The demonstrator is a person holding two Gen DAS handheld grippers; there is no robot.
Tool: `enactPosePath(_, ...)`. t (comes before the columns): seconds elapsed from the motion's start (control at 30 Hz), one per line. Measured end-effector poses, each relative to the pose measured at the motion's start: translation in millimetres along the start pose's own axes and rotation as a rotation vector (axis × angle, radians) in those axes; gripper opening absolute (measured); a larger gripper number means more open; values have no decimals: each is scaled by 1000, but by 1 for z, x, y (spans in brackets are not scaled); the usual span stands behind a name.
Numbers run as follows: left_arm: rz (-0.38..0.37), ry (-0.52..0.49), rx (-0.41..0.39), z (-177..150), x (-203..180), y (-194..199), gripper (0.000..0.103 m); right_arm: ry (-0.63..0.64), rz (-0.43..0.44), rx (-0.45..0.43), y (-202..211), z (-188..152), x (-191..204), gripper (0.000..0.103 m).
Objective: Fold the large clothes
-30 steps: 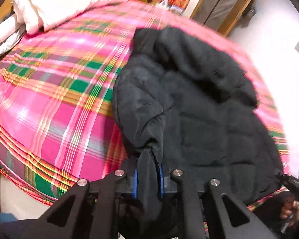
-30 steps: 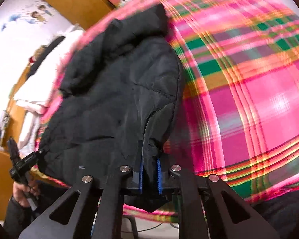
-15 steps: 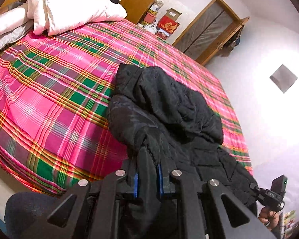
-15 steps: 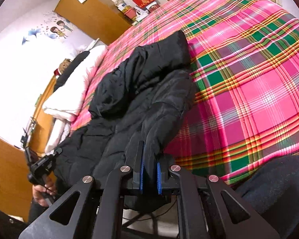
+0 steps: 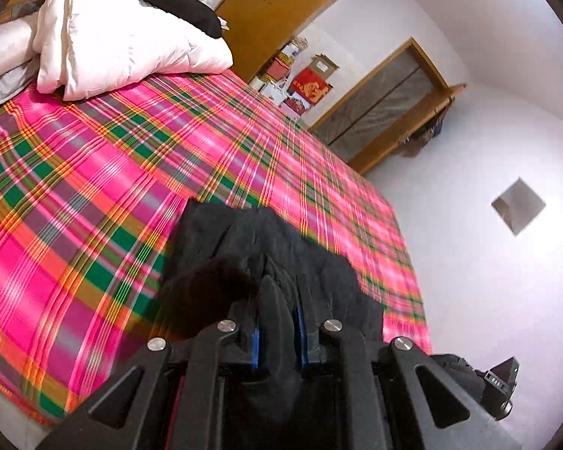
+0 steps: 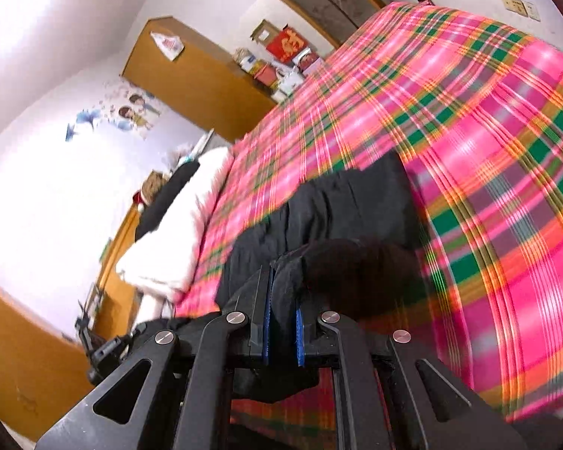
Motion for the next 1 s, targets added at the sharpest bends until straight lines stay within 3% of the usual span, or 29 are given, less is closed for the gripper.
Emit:
enactPosePath(0.2,20,42,-2,50,-9,-67,15,-46,-40,19,-61,59,-17,9)
enactPosePath(0.37,69,67,25,79,0,-136,15,-109,-104,86,-132,92,-52,10)
enactPosePath(0.6,128,124,91,90,32,-227,24,-231,-166,204,-209,91,-111,14)
enactPosePath(0.83,86,170,109,91,48,-257,36,-295,-137,209,-232,81,-132,24)
enactPosePath(0.9,73,193,120,95,47,-254,42,-310,-116,202,-226,85,-130,33)
enactPosePath(0.93,60,201,118,99,45,-251,50,-314,-105,194,-222,88,-128,36)
enactPosePath(0.97,37,206,104,102,40,-245,59,-315,-91,179,-218,92,-124,44)
enactPosePath(1.0,17,203,86,106,36,-239,62,-312,-74,161,-216,96,-121,60)
Point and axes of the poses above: each gripper's, at about its wrist camera, not at the fingertips, and y roughly against the way its jaws point, x to its left, z to its top, the point moved 2 cm from there along -y, roughly the way its jaws point, and after that the axes turned 12 degrees about y, right-handed, at the moved point
